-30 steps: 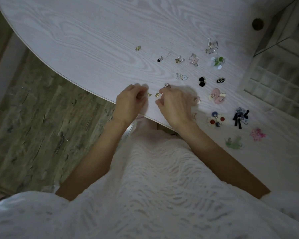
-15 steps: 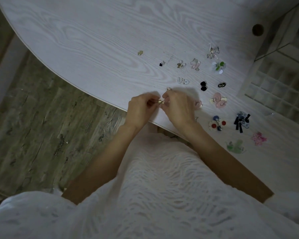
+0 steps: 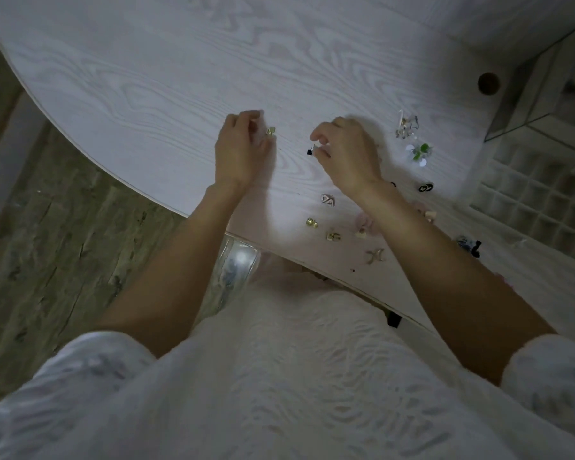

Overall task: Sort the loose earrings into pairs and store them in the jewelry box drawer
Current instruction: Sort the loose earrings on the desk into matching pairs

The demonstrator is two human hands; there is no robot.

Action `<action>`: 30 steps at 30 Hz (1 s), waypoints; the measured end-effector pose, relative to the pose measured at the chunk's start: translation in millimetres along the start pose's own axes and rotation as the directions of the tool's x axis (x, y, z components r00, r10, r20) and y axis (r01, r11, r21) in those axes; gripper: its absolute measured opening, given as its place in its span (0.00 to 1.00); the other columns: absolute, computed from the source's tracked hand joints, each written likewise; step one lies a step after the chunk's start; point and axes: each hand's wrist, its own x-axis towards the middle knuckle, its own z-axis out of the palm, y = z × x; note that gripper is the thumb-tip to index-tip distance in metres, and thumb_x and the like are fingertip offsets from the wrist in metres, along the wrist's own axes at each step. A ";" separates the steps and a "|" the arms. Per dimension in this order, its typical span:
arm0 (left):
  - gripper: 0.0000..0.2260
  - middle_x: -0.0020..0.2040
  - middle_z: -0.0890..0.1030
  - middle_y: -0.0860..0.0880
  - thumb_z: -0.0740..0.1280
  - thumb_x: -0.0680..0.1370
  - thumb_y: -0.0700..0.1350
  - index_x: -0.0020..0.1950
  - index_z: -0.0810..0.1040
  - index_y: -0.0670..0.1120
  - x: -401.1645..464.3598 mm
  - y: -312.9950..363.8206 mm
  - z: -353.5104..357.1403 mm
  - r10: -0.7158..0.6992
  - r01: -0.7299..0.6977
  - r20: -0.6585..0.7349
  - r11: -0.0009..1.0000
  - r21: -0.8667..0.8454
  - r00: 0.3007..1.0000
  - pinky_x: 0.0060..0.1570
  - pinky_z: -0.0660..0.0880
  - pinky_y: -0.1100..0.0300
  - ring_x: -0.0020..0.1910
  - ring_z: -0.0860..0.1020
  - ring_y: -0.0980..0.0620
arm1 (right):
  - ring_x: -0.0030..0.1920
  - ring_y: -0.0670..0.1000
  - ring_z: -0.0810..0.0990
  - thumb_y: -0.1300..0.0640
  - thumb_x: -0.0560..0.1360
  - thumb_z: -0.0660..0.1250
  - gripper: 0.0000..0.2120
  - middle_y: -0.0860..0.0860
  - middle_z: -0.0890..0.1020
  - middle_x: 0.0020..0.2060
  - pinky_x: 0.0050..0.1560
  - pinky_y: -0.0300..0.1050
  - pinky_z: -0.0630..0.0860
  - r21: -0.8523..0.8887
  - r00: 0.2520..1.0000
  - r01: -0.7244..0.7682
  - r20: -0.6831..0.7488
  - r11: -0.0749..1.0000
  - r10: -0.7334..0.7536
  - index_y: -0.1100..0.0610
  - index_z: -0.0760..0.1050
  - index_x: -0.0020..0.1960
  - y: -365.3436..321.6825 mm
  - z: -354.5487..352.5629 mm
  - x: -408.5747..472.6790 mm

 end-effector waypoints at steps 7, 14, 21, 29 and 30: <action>0.04 0.47 0.78 0.46 0.66 0.74 0.41 0.47 0.78 0.44 3.1 4.5 6.5 0.146 -0.146 0.021 0.988 0.051 0.989 0.44 0.69 0.65 0.44 0.76 0.51 | 0.46 0.54 0.76 0.65 0.74 0.64 0.05 0.54 0.80 0.41 0.38 0.42 0.67 -0.069 0.999 0.025 0.047 0.997 -0.022 0.59 0.79 0.44 0.9 11.8 15.0; 0.05 0.46 0.81 0.44 0.68 0.74 0.40 0.46 0.83 0.41 -22.4 0.7 11.3 0.429 -0.436 0.081 0.892 0.117 0.900 0.43 0.74 0.60 0.44 0.79 0.47 | 0.45 0.54 0.78 0.67 0.73 0.64 0.06 0.56 0.80 0.44 0.45 0.51 0.77 0.050 0.998 0.052 0.027 0.997 -0.053 0.62 0.78 0.48 -0.1 16.1 -1.3; 0.17 0.50 0.78 0.44 0.71 0.73 0.49 0.59 0.77 0.46 -45.0 -12.6 2.7 0.354 -0.368 0.115 0.920 0.139 0.928 0.48 0.66 0.64 0.48 0.73 0.45 | 0.51 0.53 0.78 0.66 0.75 0.63 0.11 0.57 0.80 0.51 0.52 0.46 0.76 0.115 0.999 -0.018 -0.024 0.993 0.021 0.61 0.75 0.57 -2.1 12.2 -16.7; 0.06 0.41 0.80 0.47 0.71 0.73 0.45 0.45 0.80 0.44 -46.2 -5.6 -4.9 0.290 -0.323 0.243 0.940 0.108 0.926 0.38 0.74 0.57 0.38 0.78 0.49 | 0.50 0.53 0.78 0.58 0.75 0.65 0.09 0.55 0.79 0.50 0.48 0.42 0.72 0.045 0.995 -0.093 0.029 0.995 0.092 0.60 0.76 0.54 -5.6 20.2 -11.2; 0.05 0.41 0.80 0.47 0.71 0.73 0.44 0.45 0.80 0.44 -45.3 -4.2 -4.8 0.291 -0.320 0.243 0.943 0.093 0.926 0.38 0.73 0.58 0.38 0.77 0.50 | 0.48 0.52 0.78 0.58 0.75 0.66 0.08 0.55 0.79 0.50 0.46 0.42 0.73 0.046 0.995 -0.097 0.025 0.994 0.096 0.60 0.76 0.53 -6.1 20.9 -9.9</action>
